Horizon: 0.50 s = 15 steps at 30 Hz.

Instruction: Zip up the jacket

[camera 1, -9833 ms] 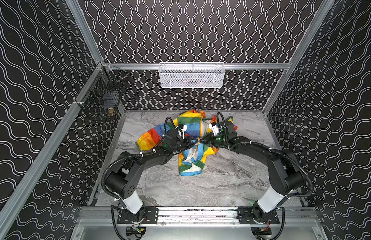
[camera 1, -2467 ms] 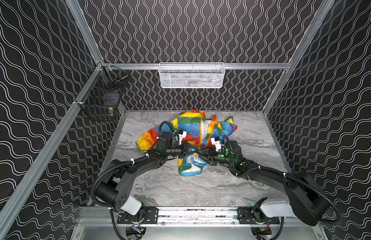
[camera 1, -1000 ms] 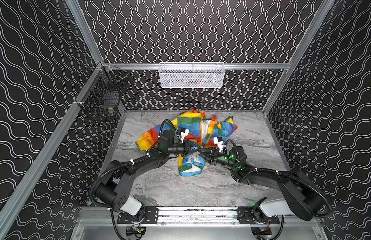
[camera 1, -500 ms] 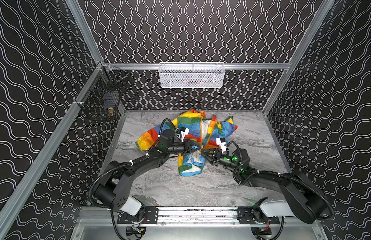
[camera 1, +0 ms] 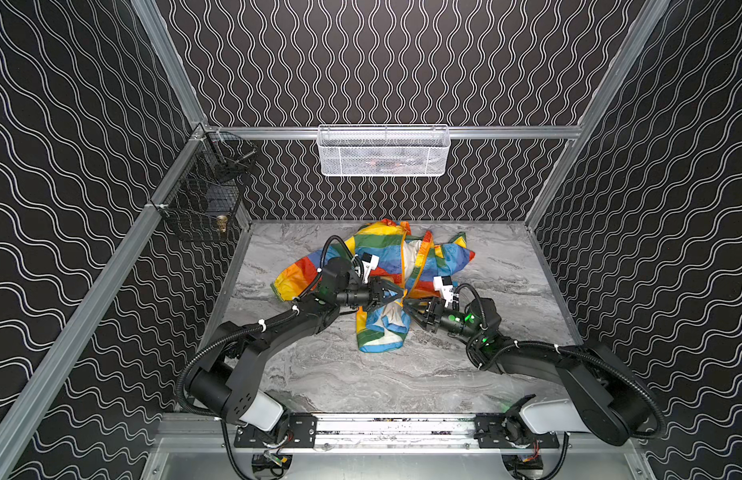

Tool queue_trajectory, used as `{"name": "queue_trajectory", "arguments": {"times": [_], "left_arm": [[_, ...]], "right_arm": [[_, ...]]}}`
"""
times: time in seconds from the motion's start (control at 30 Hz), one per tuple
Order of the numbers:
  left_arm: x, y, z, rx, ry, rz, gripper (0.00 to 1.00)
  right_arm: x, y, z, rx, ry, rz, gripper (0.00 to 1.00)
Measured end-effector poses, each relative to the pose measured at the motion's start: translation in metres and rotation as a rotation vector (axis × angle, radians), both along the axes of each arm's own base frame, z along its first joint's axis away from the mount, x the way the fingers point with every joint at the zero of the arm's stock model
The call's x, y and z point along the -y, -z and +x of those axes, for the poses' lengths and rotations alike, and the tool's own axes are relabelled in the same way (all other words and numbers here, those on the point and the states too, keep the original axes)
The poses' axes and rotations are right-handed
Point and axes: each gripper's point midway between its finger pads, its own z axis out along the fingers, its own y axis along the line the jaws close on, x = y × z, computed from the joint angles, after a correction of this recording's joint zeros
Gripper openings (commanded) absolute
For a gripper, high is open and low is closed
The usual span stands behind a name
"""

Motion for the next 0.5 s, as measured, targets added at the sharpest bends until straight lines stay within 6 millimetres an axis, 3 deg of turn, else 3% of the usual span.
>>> {"name": "queue_trajectory", "arguments": {"times": [0.2, 0.5], "left_arm": [[0.0, 0.0, 0.0, -0.001, 0.0, 0.0, 0.0], [0.0, 0.0, 0.0, -0.001, 0.0, 0.0, 0.0]], "right_arm": [[0.004, 0.004, 0.002, -0.017, 0.012, -0.001, 0.42], [0.008, -0.006, 0.008, 0.009, 0.031, 0.003, 0.49]]}}
